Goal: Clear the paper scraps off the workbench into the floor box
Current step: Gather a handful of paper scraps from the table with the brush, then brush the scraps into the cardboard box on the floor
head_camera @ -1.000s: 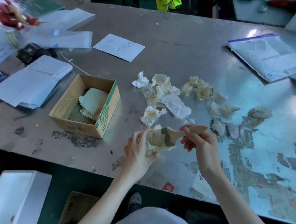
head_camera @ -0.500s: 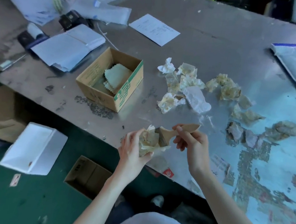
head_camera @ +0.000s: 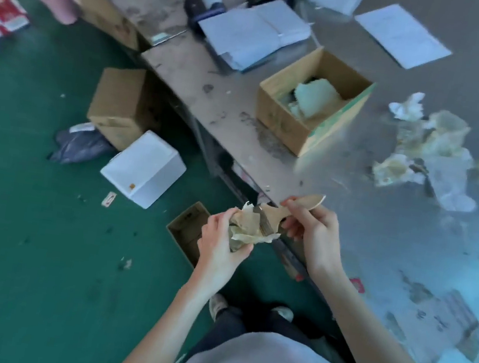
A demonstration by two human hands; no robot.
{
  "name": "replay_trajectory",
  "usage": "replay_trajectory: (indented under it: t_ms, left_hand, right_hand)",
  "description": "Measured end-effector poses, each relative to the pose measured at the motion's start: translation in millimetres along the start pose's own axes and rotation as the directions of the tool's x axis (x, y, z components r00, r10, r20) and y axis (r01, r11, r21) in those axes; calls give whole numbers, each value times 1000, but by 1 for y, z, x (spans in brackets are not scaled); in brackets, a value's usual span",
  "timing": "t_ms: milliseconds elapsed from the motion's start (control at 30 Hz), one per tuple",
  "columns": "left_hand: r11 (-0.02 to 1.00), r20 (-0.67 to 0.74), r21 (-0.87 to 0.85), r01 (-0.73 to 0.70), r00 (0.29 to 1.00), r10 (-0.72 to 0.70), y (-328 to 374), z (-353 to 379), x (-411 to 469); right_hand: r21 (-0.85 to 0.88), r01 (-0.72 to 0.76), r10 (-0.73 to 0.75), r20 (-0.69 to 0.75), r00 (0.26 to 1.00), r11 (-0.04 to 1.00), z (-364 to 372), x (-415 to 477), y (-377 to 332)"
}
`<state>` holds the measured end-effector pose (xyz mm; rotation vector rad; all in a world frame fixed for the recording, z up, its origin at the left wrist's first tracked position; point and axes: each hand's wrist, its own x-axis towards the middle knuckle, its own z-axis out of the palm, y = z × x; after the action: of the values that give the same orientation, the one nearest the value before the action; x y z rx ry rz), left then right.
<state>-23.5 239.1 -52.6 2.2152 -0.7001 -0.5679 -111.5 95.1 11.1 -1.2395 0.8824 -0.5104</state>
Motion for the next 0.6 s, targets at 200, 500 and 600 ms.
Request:
replay_trajectory:
  t_ms: [200,500,600]
  left_hand:
    - [989,-122,-4,145,982,-144,-43,-40,-16]
    - [952,-160,37,303,942,-294,-95,-73,-16]
    - [945,-140,34,325,938,-318,-113,-73,-5]
  right_hand:
    - [-51,-51,60,184,981,997,61,-1,14]
    - [-170,-94,149,343,928,981,130,5,39]
    - [-229,-75,156,360,920,971,146,15,50]
